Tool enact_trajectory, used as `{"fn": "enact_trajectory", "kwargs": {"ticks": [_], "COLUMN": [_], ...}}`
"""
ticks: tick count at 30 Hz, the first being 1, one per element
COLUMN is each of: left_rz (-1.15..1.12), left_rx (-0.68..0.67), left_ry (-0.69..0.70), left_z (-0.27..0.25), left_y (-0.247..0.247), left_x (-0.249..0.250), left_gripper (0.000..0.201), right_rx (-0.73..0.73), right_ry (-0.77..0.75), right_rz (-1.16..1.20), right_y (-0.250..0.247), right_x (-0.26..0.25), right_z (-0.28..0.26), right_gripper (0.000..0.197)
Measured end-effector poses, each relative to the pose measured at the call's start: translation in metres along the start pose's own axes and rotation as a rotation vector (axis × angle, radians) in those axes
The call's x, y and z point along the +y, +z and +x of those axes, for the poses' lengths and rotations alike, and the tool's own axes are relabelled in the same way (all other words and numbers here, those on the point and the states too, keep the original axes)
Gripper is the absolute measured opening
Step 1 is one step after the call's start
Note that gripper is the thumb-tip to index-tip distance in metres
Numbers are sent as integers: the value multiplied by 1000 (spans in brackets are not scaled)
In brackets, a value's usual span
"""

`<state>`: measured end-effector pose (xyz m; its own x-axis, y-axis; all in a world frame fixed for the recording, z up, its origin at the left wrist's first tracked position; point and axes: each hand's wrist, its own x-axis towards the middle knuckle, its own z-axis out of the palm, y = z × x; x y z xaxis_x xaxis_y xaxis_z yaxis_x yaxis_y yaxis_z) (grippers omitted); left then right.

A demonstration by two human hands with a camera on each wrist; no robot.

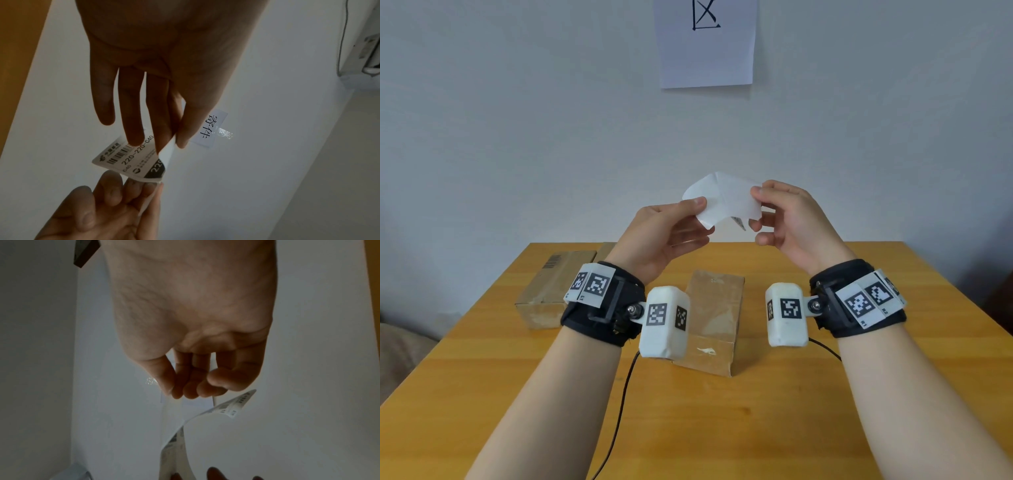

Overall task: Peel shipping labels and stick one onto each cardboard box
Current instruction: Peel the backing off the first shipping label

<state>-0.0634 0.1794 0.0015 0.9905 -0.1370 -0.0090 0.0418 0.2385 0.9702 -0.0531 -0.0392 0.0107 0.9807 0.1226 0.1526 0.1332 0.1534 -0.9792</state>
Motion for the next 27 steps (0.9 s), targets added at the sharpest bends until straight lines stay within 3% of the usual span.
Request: {"fn": "enact_trajectory", "kwargs": {"ticks": [8, 11, 19, 27], "left_rz": [-242, -306, -356, -417], "left_rx": [-43, -50, -26, -10], "left_ry": [-71, -86, -86, -84], "left_z": [-2, -1, 0, 3], "left_y": [1, 0, -1, -5], "left_x": [3, 3, 3, 4], "left_gripper": [9, 7, 9, 8], "right_rx": [21, 40, 94, 102], "right_ry": [43, 64, 90, 78], "right_rz": [97, 136, 211, 223], "right_y": [1, 1, -3, -5], "right_x": [-2, -4, -4, -5], "right_z": [-3, -4, -3, -2], "right_gripper": [40, 33, 19, 20]}}
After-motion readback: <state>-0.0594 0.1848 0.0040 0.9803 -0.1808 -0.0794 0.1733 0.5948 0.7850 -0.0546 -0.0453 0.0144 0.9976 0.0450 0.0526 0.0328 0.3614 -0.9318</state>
